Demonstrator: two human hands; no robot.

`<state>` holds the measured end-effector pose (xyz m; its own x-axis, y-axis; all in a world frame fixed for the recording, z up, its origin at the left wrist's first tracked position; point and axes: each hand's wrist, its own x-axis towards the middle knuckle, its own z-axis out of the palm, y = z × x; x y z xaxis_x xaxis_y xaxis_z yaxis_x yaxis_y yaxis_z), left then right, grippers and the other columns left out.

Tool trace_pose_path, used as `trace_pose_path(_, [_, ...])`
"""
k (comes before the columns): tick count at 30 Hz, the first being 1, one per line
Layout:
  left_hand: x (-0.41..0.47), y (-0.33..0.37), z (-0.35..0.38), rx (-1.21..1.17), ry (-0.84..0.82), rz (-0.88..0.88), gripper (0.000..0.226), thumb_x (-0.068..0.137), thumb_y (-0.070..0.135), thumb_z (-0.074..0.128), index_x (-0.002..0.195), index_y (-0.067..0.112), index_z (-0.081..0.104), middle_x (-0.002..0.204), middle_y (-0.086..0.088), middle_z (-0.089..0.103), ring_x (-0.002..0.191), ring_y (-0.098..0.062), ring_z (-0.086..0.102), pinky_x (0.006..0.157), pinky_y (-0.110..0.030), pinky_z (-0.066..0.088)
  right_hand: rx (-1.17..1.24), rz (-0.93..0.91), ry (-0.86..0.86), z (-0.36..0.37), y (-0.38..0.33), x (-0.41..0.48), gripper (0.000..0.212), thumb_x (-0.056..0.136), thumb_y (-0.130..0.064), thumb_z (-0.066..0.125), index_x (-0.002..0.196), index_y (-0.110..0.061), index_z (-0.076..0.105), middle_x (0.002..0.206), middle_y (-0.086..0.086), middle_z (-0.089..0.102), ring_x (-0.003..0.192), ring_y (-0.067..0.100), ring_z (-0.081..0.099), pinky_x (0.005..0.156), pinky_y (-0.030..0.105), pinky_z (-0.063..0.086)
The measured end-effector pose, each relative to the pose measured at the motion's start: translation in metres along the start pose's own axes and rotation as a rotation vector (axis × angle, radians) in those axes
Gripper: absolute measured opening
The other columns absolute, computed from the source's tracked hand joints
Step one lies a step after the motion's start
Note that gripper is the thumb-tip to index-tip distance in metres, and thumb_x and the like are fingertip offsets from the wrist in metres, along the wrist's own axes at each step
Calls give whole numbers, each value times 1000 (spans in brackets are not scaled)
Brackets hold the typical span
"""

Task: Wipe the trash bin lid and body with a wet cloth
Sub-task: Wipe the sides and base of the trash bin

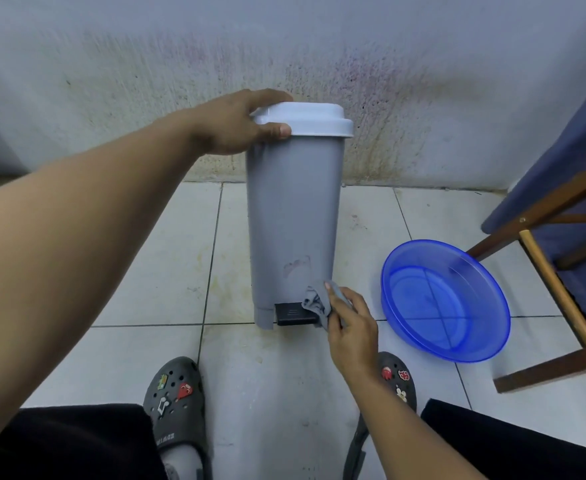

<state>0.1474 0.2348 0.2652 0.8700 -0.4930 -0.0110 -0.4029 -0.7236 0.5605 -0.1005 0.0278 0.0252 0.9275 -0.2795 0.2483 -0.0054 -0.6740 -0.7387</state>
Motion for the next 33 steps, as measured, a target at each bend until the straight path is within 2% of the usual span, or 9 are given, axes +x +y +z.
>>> trace_pose_path(5, [-3,-2,-1,3,-19,4,61,101,54,61,156,39,42,159,4,46,140,-22,44,103,-34,31,-90,41,-44,-8,0,-8,63,90,2,60,128,-48,61,127,-16,49,104,10,57,78,30,56])
trace_pose_path(8, [-2,-2,1,28,-18,3,63,101,57,58,158,38,39,161,1,43,142,-26,43,105,-37,32,-247,-20,-236,-16,-17,4,55,89,-4,59,124,-46,61,134,-14,39,111,6,38,78,32,52])
trace_pose_path(11, [0,-1,2,102,-25,-11,67,101,60,54,160,37,33,161,-8,40,144,-34,41,113,-46,33,-466,-168,-421,-20,-46,23,60,78,5,62,122,-37,62,136,-5,36,115,21,37,69,35,52])
trace_pose_path(15, [5,3,2,173,-47,-19,71,101,61,54,160,31,31,155,-14,43,139,-38,45,112,-48,34,-701,-295,-618,-18,-91,38,45,85,2,57,121,-23,63,141,8,33,116,33,37,64,35,40])
trace_pose_path(19, [11,13,5,270,-39,-35,78,97,69,52,159,27,33,149,-19,47,135,-41,47,111,-50,37,-775,-389,-659,-5,-121,40,24,90,-5,56,108,-17,67,143,15,32,119,38,36,67,36,30])
trace_pose_path(23, [16,16,7,245,-27,-67,77,97,67,54,158,25,35,150,-18,46,135,-40,47,112,-51,38,-745,-446,-695,4,-123,36,26,92,-6,54,109,-17,71,148,18,32,126,44,34,73,37,31])
trace_pose_path(29, [12,8,9,124,-9,-66,72,99,63,55,160,32,32,156,-14,39,138,-39,45,115,-54,36,-613,-130,-605,-18,-76,39,47,87,0,52,119,-32,62,134,-1,30,112,30,37,68,33,41])
trace_pose_path(31, [10,7,10,101,1,-67,71,100,63,55,160,33,31,157,-13,38,139,-39,44,116,-54,36,-417,93,-492,-28,-55,39,57,83,6,49,120,-35,63,124,-7,38,106,23,46,70,30,46])
trace_pose_path(33, [9,6,11,88,15,-70,71,99,63,55,160,33,31,156,-13,38,139,-39,44,116,-54,36,-31,394,-401,-34,-44,38,52,85,6,47,112,-33,69,112,-6,55,98,20,59,72,30,52])
